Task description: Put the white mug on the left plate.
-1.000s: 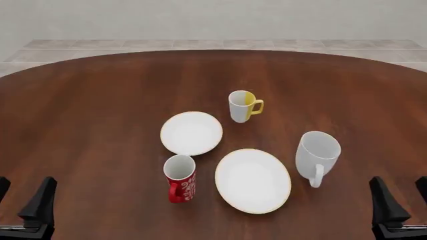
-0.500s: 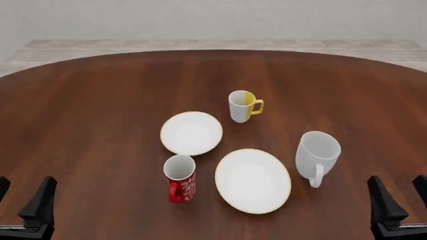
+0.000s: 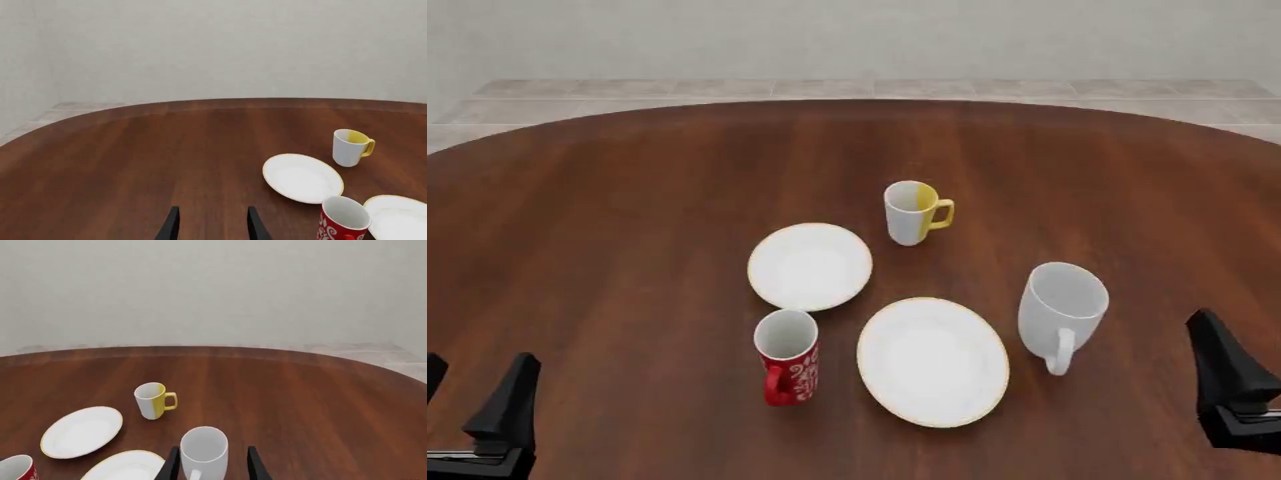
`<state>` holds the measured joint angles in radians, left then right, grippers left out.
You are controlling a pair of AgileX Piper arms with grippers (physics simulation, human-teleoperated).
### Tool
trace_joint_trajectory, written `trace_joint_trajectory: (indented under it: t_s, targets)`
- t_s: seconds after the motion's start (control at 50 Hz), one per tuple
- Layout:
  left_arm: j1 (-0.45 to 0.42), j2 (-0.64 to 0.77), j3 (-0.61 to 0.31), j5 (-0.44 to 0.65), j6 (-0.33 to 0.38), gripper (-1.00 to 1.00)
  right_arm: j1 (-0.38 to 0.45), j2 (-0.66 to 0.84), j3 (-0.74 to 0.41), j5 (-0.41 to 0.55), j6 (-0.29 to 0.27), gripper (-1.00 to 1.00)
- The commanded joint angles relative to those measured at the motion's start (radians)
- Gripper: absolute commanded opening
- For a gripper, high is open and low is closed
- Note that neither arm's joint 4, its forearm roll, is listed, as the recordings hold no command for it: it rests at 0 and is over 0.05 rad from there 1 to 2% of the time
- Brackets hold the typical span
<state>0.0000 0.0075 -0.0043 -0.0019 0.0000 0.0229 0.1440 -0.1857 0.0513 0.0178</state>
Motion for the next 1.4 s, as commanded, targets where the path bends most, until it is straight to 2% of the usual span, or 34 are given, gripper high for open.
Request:
trace_joint_trajectory:
  t_s: [0.02,0.1,0.16,0.18,0.22,0.26,0.28,0.32,0.36,0.4,0.46,0.48,0.52,0.56,0.62,0.64,0.68,0.72,0.74,0.8,0.88,0.9,0.94,1.0,1.22,1.4]
  targets:
    - [0.000,0.000,0.000,0.000,0.000,1.00,-0.039,0.106,-0.102,0.035,-0.014,1.00]
    - [0.000,0.000,0.000,0.000,0.000,1.00,-0.085,0.119,-0.139,0.070,-0.030,1.00]
    - [0.000,0.000,0.000,0.000,0.000,1.00,-0.059,0.170,-0.174,0.083,0.045,1.00]
    - [0.000,0.000,0.000,0.000,0.000,1.00,-0.061,0.175,-0.185,0.087,0.048,1.00]
    - [0.000,0.000,0.000,0.000,0.000,1.00,-0.072,0.213,-0.208,0.098,-0.012,1.00]
    - [0.000,0.000,0.000,0.000,0.000,1.00,-0.067,0.248,-0.230,0.108,-0.019,1.00]
    - [0.000,0.000,0.000,0.000,0.000,1.00,-0.061,0.232,-0.246,0.123,0.022,1.00]
    - [0.000,0.000,0.000,0.000,0.000,1.00,-0.047,0.229,-0.274,0.139,0.038,1.00]
    - [0.000,0.000,0.000,0.000,0.000,1.00,-0.037,0.261,-0.294,0.155,0.091,1.00]
    - [0.000,0.000,0.000,0.000,0.000,1.00,-0.029,0.289,-0.320,0.173,0.105,1.00]
    - [0.000,0.000,0.000,0.000,0.000,1.00,-0.041,0.337,-0.349,0.202,0.042,1.00]
    - [0.000,0.000,0.000,0.000,0.000,1.00,-0.030,0.338,-0.357,0.203,0.035,1.00]
    - [0.000,0.000,0.000,0.000,0.000,1.00,0.027,0.415,-0.374,0.206,0.081,1.00]
    - [0.000,0.000,0.000,0.000,0.000,1.00,0.040,0.451,-0.385,0.216,0.119,1.00]
    - [0.000,0.000,0.000,0.000,0.000,1.00,0.080,0.485,-0.409,0.226,0.145,1.00]
    - [0.000,0.000,0.000,0.000,0.000,1.00,0.097,0.497,-0.423,0.231,0.124,1.00]
    - [0.000,0.000,0.000,0.000,0.000,1.00,0.101,0.488,-0.434,0.241,0.121,1.00]
    - [0.000,0.000,0.000,0.000,0.000,1.00,0.122,0.517,-0.443,0.250,0.148,1.00]
    - [0.000,0.000,0.000,0.000,0.000,1.00,0.120,0.523,-0.449,0.259,0.138,1.00]
    - [0.000,0.000,0.000,0.000,0.000,1.00,0.131,0.529,-0.449,0.257,0.135,1.00]
    - [0.000,0.000,0.000,0.000,0.000,1.00,0.143,0.571,-0.440,0.249,0.155,1.00]
    - [0.000,0.000,0.000,0.000,0.000,1.00,0.167,0.593,-0.438,0.244,0.183,1.00]
    - [0.000,0.000,0.000,0.000,0.000,1.00,0.157,0.600,-0.435,0.247,0.190,1.00]
    - [0.000,0.000,0.000,0.000,0.000,1.00,0.156,0.594,-0.430,0.245,0.172,1.00]
    - [0.000,0.000,0.000,0.000,0.000,1.00,0.140,0.622,-0.386,0.237,0.206,1.00]
    - [0.000,0.000,0.000,0.000,0.000,1.00,0.146,0.649,-0.367,0.230,0.191,1.00]
